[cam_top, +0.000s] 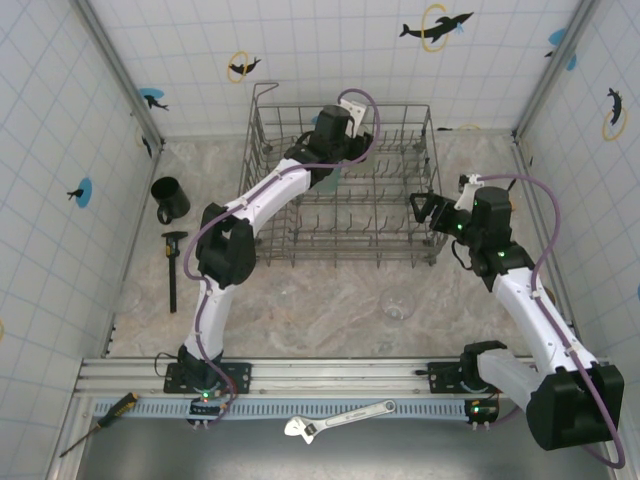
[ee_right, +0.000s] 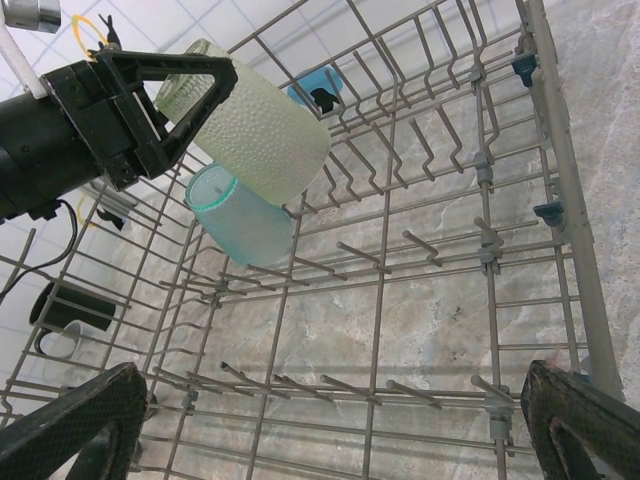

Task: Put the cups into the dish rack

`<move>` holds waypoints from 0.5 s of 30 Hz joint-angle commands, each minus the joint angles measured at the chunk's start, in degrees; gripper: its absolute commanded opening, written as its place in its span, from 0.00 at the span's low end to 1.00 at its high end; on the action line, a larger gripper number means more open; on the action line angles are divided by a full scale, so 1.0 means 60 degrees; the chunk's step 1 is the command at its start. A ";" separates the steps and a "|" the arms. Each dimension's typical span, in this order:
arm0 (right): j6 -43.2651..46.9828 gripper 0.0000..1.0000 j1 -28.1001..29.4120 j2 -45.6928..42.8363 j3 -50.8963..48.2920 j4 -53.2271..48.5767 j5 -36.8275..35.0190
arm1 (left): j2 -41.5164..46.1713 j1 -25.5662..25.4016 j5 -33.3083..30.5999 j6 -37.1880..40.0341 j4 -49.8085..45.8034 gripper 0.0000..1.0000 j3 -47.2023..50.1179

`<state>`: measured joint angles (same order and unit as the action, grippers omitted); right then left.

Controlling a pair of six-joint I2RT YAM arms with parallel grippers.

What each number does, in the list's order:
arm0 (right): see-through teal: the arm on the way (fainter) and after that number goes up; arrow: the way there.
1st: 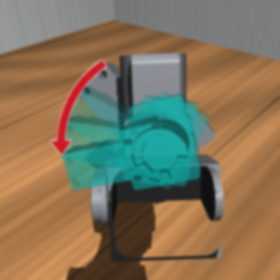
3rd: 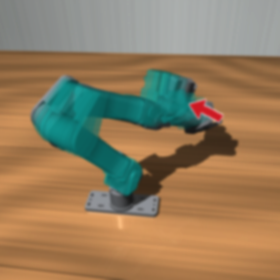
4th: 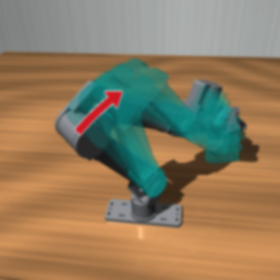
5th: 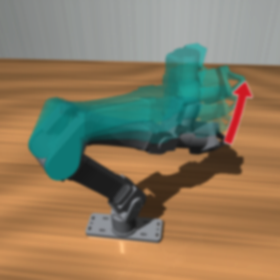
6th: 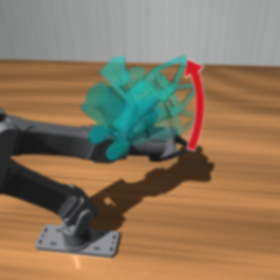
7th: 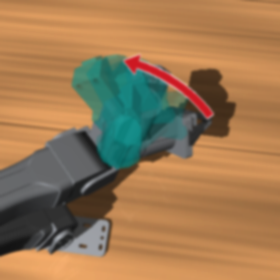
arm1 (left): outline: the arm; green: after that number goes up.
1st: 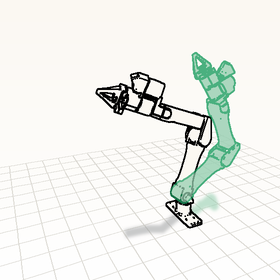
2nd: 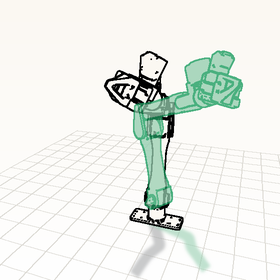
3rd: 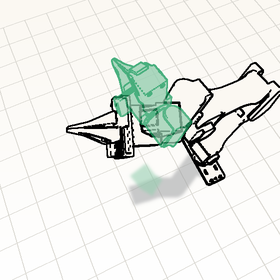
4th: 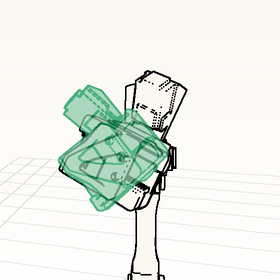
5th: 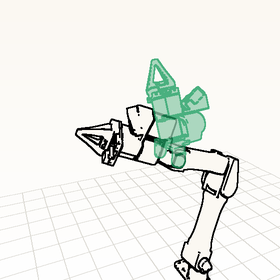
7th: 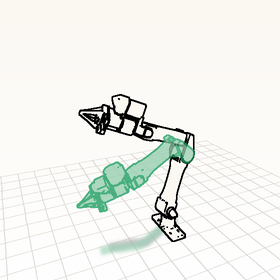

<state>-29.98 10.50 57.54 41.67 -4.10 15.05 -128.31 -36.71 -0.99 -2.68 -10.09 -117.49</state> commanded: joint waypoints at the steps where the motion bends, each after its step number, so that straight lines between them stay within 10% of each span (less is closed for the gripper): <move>1: 0.0074 1.00 0.0037 -0.0231 -0.0236 0.0053 -0.0062 | -0.0233 -0.0056 -0.0242 0.0375 0.0057 0.00 -0.0208; 15: 0.0015 1.00 0.0037 -0.0263 -0.0381 0.0147 -0.0047 | -0.0537 -0.0107 -0.0266 0.0477 0.0143 0.00 -0.0195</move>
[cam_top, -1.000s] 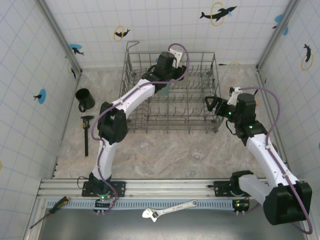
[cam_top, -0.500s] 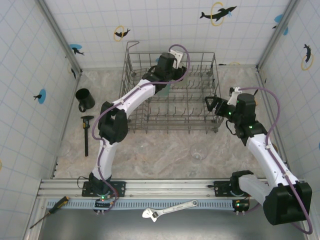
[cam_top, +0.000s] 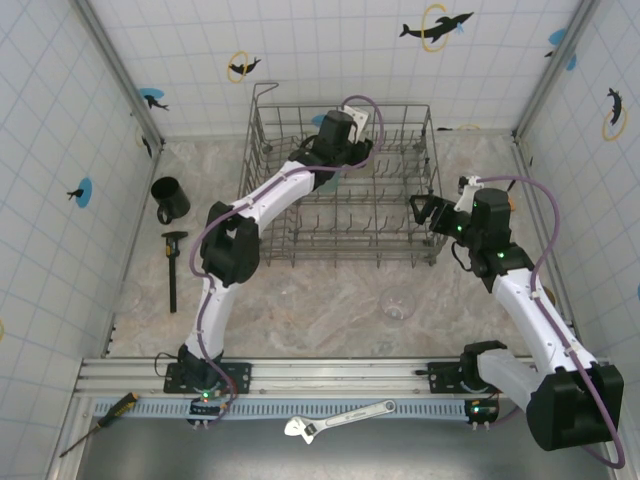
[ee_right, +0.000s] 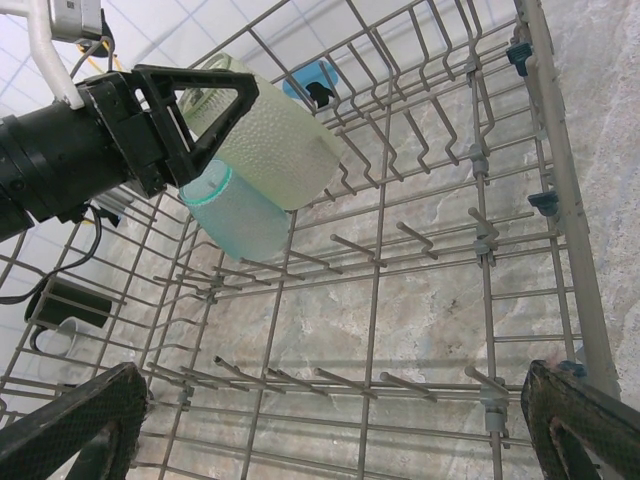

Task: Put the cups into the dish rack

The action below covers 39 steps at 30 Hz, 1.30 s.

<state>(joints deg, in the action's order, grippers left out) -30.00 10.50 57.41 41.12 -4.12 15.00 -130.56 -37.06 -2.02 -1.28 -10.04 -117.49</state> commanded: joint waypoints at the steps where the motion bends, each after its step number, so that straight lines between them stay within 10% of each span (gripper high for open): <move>1: 0.0019 1.00 0.0035 -0.0252 -0.0291 0.0150 -0.0054 | -0.0194 -0.0049 -0.0111 0.0250 0.0152 0.00 -0.0193; 24: -0.0054 1.00 0.0037 -0.0181 -0.0277 0.0236 -0.0025 | -0.0443 -0.0128 -0.0951 0.0712 0.0644 0.00 0.0679; 35: -0.0142 1.00 0.0025 -0.0390 -0.0320 0.0175 -0.0024 | -0.0345 -0.0225 -0.1049 0.0749 0.0824 0.39 0.0988; 39: -0.0164 1.00 0.0029 -0.0482 -0.0332 0.0090 -0.0023 | -0.0319 -0.0240 -0.1130 0.0646 0.0826 0.68 0.1030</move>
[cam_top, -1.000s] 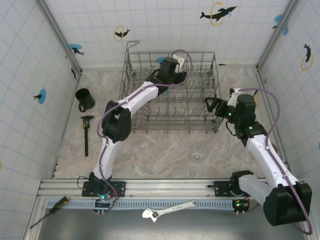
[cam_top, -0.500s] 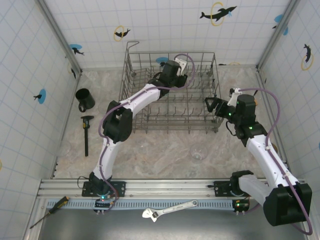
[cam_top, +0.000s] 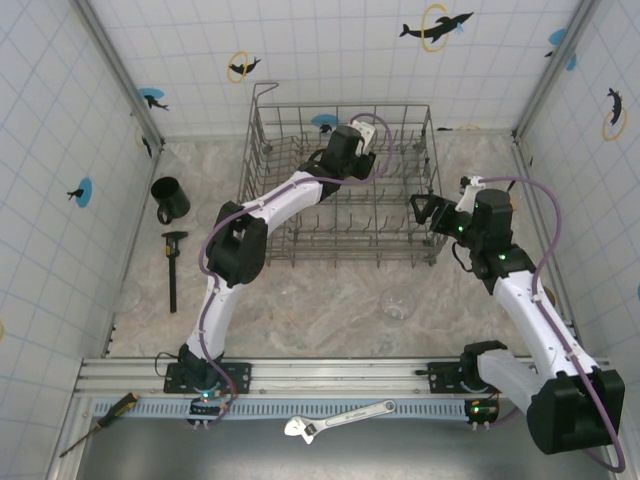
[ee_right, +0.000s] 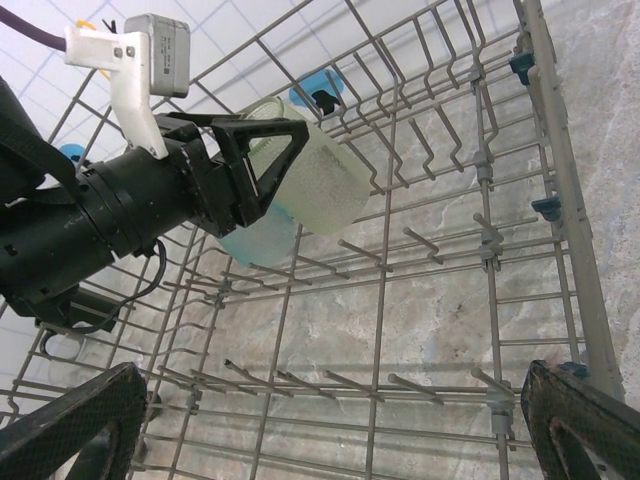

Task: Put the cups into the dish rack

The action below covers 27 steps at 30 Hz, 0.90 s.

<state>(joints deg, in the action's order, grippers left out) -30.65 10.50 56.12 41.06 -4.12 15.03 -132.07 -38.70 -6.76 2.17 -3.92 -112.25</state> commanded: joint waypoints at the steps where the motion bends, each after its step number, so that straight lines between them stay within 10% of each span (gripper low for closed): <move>1: -0.0061 1.00 0.0036 -0.0296 -0.0310 0.0066 -0.0022 | -0.0036 0.0026 -0.0337 0.0028 -0.0196 0.74 0.0155; 5: -0.0106 1.00 0.0037 -0.0437 -0.0319 -0.0005 -0.0029 | 0.0184 -0.0029 -0.0290 -0.0106 -0.0148 0.97 0.0137; 27: -0.0353 1.00 0.0051 -0.0604 0.0425 -0.1221 -0.0161 | 0.3275 -0.0157 0.0519 -0.2104 0.0304 0.98 0.1832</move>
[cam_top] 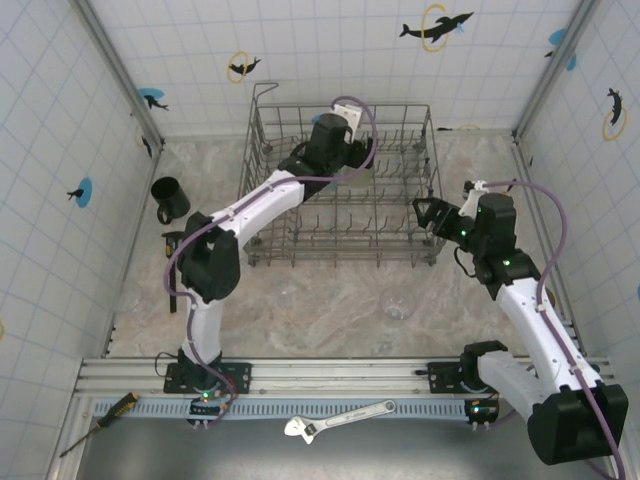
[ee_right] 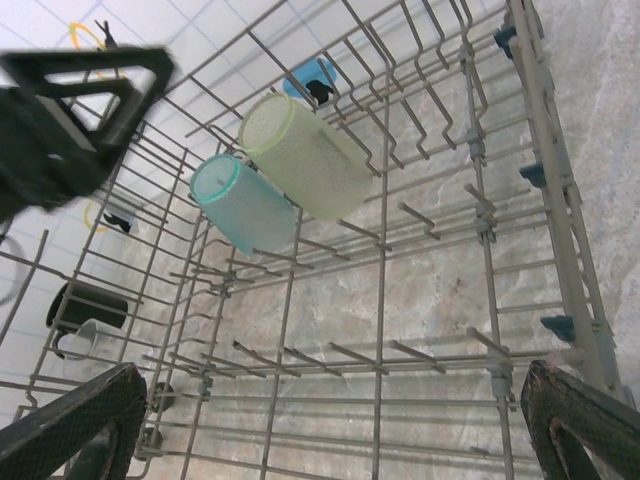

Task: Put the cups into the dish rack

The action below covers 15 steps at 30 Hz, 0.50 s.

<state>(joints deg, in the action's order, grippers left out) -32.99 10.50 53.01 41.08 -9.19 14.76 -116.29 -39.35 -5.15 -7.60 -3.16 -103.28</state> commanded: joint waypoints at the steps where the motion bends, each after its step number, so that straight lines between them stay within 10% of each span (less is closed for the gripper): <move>1: 0.0156 1.00 0.0040 -0.0063 0.0513 -0.0519 -0.0133 | 0.0869 -0.0048 0.0261 -0.0638 0.0208 0.98 0.0614; 15: 0.0828 1.00 0.0058 0.0560 0.1888 -0.2208 -0.1582 | 0.4132 -0.0048 0.0438 -0.2202 0.0303 0.97 0.4259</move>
<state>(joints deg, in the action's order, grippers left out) -29.30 10.55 54.85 48.84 -19.55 7.18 -95.22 -39.40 -1.98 -18.52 -0.49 -78.39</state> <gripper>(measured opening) 0.997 0.975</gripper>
